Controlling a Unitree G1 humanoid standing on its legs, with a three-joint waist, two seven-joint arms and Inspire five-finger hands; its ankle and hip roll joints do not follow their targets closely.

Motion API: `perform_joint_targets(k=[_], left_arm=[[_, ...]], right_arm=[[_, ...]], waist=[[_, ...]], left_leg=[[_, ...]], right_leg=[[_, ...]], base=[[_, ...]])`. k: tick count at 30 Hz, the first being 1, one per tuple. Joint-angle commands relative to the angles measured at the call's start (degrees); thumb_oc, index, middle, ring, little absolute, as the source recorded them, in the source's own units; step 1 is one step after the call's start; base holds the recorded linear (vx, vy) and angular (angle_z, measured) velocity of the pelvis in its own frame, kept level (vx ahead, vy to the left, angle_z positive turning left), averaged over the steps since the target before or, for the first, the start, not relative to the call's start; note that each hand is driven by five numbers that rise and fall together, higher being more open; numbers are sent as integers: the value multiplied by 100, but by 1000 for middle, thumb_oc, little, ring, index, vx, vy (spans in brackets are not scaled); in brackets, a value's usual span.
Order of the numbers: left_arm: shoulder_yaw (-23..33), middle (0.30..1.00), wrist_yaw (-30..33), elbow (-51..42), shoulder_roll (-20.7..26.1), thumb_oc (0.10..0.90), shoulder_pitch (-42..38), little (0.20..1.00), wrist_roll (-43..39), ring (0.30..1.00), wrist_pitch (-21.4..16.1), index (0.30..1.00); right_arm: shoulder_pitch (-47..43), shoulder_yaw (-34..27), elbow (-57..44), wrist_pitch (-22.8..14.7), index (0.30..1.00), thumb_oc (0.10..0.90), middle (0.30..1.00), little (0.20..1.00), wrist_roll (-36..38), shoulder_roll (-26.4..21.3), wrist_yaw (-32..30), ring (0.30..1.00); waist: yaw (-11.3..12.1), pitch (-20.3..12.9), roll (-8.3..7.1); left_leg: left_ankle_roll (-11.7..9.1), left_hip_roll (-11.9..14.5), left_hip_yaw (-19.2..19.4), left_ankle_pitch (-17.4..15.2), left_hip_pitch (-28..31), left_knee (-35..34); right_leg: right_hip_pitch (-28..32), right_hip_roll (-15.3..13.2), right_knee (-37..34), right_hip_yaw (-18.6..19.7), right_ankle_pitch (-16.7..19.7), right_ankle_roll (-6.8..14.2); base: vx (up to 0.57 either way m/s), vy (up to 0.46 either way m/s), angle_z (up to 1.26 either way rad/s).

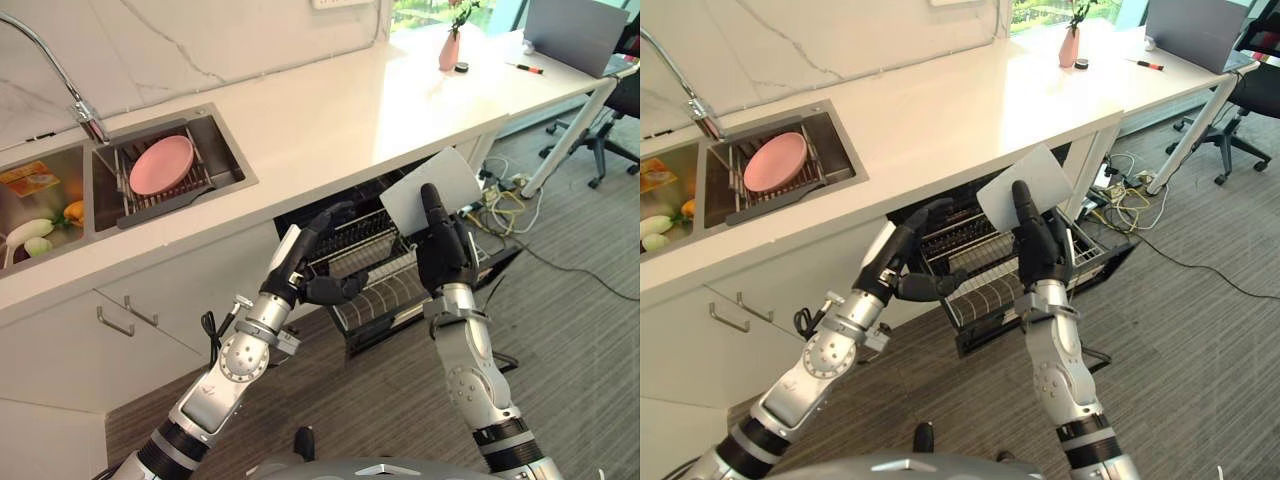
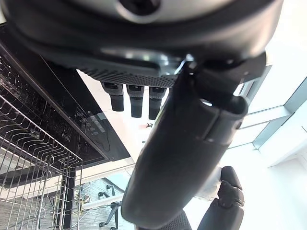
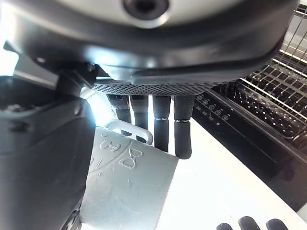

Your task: Place the dishes in the dishwasher.

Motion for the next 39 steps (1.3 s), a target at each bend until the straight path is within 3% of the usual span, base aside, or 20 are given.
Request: perform_joint_targets(k=[1,6,11,17,23,25,28,31,36,38,39], left_arm=[[232,900,127,-238,-1,800,-335,900,-45,900,-572,900],[544,900,-139,98,168,800,187,900,-51,900,-514,900],[667,900,-507,614,263,800,682,900,-201,900,-391,900],[950,900,-796,2045,400,800,1349,900,145,900,-168,900],[1143,900,-811,2854,338,800,1508,900,254,900,-58,900],[1213,900,-793,3521,219,800,1504,900,282,900,44,900],[1207,900,-793,3738,222,800,1479,900,393,900,61,900],[1294,900,-419,5708,-145,800,1066,900,609,900,179,900],[1366,900,-264,6391,-272,800,843,900,561,900,198,900],[1464,900,13,7141,-393,800,469,900,444,900,207,900],[1464,900,13,7141,-393,800,469,900,444,900,207,900]], right_arm=[[-413,-498,-466,-550,300,400,300,300,-548,-116,51,300],[-414,-879,-148,-66,300,400,300,300,-2002,-1044,116,300],[-525,-893,404,234,300,400,300,300,-2361,-1724,287,300],[-980,-562,1490,726,300,400,300,300,-2904,-2504,645,300],[-1267,-348,2174,868,300,400,300,300,-3219,-2667,739,300],[-1535,-179,2670,996,300,400,300,300,-3503,-2793,747,300],[-1654,-140,2811,1024,300,400,300,300,-3544,-2810,741,300],[-2527,243,4242,1143,300,400,300,300,-3915,-2570,609,300],[-2994,441,5027,1211,300,400,300,300,-4153,-2454,539,300],[-3697,782,6237,1317,300,400,300,300,-4675,-2030,337,300],[-3697,782,6237,1317,300,400,300,300,-4675,-2030,337,300]], waist=[[150,-353,-200],[233,-317,-288],[349,-273,-363],[659,-121,-479],[910,16,-584],[1111,139,-677],[1155,176,-704],[1405,390,-806],[1479,518,-818],[1557,764,-798],[1557,764,-798]], left_leg=[[-180,148,-21,-416,460,27],[-172,141,-106,-403,417,27],[-184,133,-191,-357,339,27],[-215,141,-350,-350,218,27],[-250,145,-545,-248,-49,27],[-281,153,-697,-165,-254,27],[-290,158,-738,-138,-322,27],[-334,149,-947,8,-728,27],[-351,140,-1018,72,-908,27],[-339,103,-1089,149,-1158,70],[-339,103,-1089,149,-1158,70]], right_leg=[[-97,-206,67,-108,210,463],[-104,-208,82,-184,224,471],[-148,-197,96,-271,222,475],[-158,-182,98,-442,163,484],[-283,-154,96,-646,152,474],[-373,-129,74,-818,149,468],[-410,-117,70,-858,147,466],[-683,-74,67,-1020,138,440],[-807,-65,68,-1092,146,421],[-1011,-67,106,-1110,178,389],[-1011,-67,106,-1110,178,389]], base=[[0,0,0],[1,-3,1],[-15,-14,7],[-1,-13,14],[-32,-26,24],[-49,-41,39],[-16,-21,33],[-55,-16,23],[-43,-8,26],[-98,9,14],[-66,6,4]])
